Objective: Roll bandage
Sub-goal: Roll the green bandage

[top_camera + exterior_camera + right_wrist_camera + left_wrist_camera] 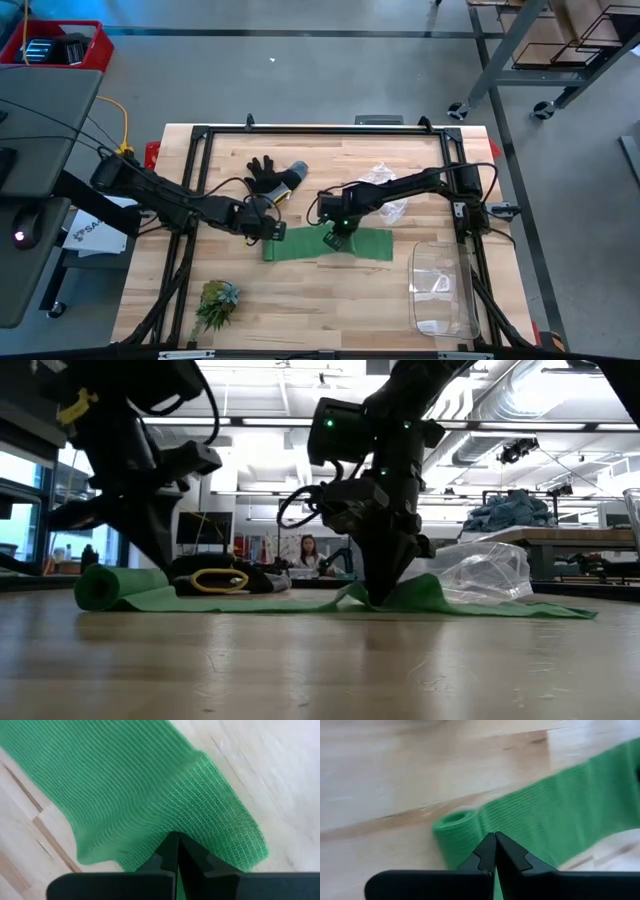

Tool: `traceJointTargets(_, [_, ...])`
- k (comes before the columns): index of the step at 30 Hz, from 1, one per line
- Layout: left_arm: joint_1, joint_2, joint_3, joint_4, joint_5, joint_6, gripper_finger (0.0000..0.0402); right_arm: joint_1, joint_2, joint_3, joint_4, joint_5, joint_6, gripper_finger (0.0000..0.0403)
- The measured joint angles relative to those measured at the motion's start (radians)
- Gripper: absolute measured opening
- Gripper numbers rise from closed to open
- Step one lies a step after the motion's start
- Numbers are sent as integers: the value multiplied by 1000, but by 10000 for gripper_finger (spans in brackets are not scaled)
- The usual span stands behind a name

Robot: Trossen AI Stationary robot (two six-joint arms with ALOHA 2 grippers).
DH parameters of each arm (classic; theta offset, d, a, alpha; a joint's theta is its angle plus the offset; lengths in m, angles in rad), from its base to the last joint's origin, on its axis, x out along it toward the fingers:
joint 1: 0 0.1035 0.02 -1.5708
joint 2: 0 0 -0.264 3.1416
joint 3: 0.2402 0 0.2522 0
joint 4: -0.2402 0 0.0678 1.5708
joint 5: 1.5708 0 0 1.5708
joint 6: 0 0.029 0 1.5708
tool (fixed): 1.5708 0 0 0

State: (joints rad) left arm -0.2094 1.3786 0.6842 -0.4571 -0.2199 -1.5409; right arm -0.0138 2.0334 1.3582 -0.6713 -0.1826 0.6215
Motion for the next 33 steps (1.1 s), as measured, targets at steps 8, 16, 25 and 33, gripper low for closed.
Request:
traceJointTargets(8, [5, -147, 0, -93, -37, 81, 0, -9, -58, 0, -86, 54, -1, 0])
traceJointTargets(16, [-36, -199, 0, -138, -52, 130, 0, -10, -59, 0, 120, -53, 53, 0])
traceJointTargets(25, [-67, -199, 0, -173, -72, 130, 0, 20, -19, 2, 421, -88, 189, 0])
traceJointTargets(33, [-87, -118, 0, -83, -23, 130, 0, 19, 8, 2, 376, -80, 186, 0])
